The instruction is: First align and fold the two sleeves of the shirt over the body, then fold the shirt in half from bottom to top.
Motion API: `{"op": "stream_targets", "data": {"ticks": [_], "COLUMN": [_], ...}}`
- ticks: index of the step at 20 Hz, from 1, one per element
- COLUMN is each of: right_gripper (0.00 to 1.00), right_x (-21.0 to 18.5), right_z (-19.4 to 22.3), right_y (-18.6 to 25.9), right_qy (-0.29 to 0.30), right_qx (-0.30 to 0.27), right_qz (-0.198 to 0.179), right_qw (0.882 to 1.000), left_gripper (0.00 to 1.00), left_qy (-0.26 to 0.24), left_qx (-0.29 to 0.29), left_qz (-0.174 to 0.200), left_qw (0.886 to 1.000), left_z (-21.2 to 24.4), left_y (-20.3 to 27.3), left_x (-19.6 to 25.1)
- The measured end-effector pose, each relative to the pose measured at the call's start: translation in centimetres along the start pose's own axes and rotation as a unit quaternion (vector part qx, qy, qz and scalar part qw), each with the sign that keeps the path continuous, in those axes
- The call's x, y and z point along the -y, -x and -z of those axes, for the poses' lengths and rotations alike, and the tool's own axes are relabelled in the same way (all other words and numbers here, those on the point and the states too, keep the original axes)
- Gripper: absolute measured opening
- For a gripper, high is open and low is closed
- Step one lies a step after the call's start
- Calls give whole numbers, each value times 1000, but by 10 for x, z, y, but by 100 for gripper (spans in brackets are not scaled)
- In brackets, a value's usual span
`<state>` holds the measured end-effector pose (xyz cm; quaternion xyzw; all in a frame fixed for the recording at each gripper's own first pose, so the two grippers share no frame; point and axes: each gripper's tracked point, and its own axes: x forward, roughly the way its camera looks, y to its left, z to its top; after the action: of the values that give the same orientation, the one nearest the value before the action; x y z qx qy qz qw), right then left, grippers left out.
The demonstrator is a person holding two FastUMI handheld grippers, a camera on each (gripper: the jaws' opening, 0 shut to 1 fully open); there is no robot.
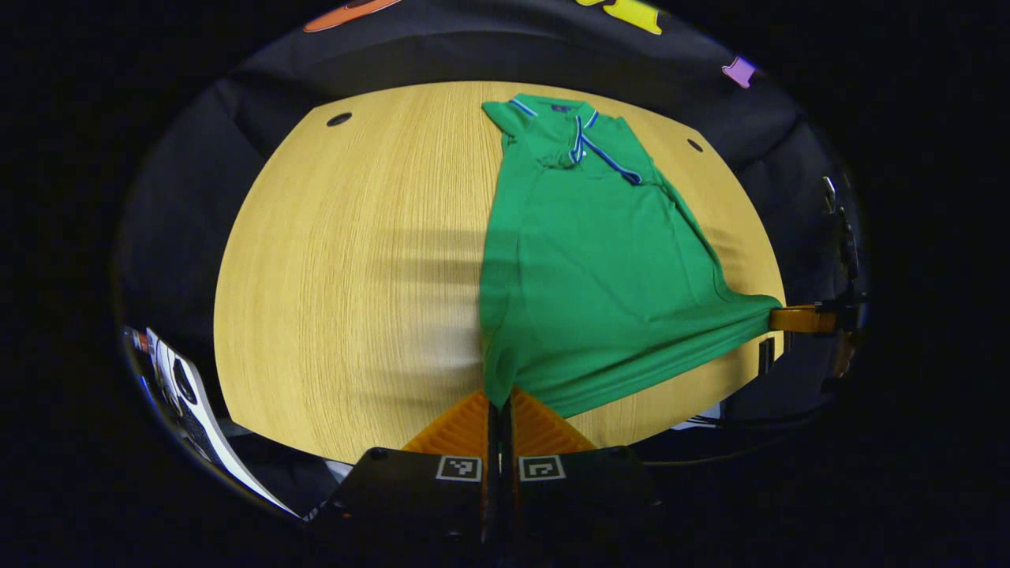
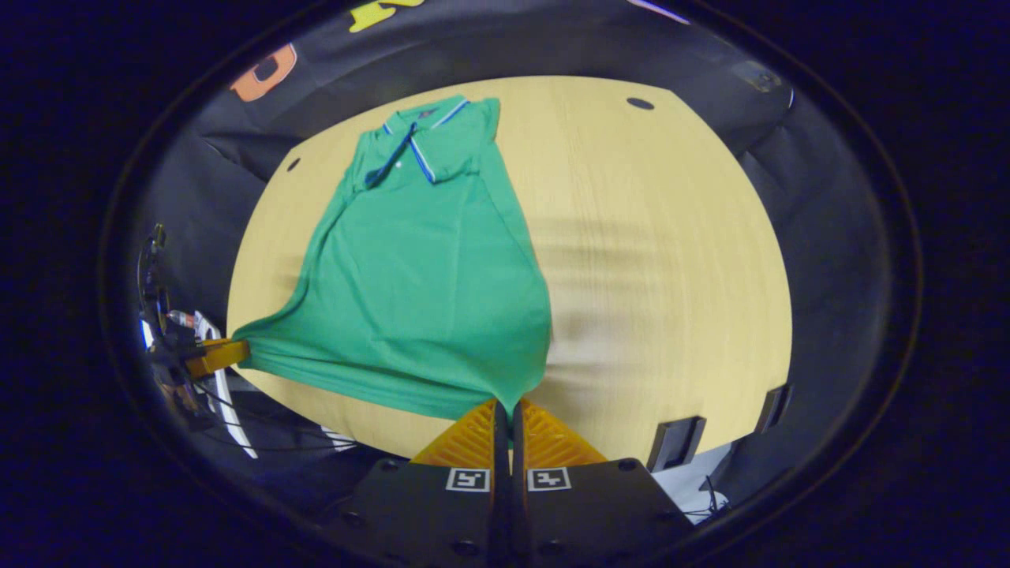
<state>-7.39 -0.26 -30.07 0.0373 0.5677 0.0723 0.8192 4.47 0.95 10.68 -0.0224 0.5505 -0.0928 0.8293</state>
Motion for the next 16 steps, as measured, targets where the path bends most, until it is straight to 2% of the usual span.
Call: {"op": "stream_targets", "data": {"ticks": [1, 2, 5, 6, 7, 8, 10, 11, 16], "right_gripper": [3, 3, 3, 3, 2, 3, 3, 3, 2], "right_x": [-2, -4, -4, -4, -6, -8, -12, -15, -15], "right_z": [-13, -26, -60, -70, -80, -89, -106, -118, -171], "right_y": [6, 12, 18, 21, 23, 24, 27, 29, 36], "right_qy": [0, 2, 10, 12, 13, 13, 16, 17, 34], "right_qx": [11, 22, 45, 52, 59, 65, 78, 88, 126], "right_qz": [-3, -6, -2, -2, -3, -4, -8, -10, -2], "right_qw": [1000, 1000, 999, 999, 998, 998, 997, 996, 991], "left_gripper": [3, 3, 3, 4, 4, 3, 3, 3, 3], "left_qy": [0, -1, -5, -6, -7, -7, -7, -10, -25], "left_qx": [11, 22, 54, 61, 67, 73, 88, 97, 115], "left_qz": [4, 6, 8, 8, 7, 6, 6, 5, -4], "left_qw": [1000, 1000, 999, 998, 998, 997, 996, 995, 993], "left_z": [-84, -125, -186, -195, -173, -201, -217, -238, -256], "left_y": [-44, -45, -6, -8, -40, -23, -31, -24, -60], "left_x": [28, 40, 45, 42, 35, 36, 33, 34, 33]}}
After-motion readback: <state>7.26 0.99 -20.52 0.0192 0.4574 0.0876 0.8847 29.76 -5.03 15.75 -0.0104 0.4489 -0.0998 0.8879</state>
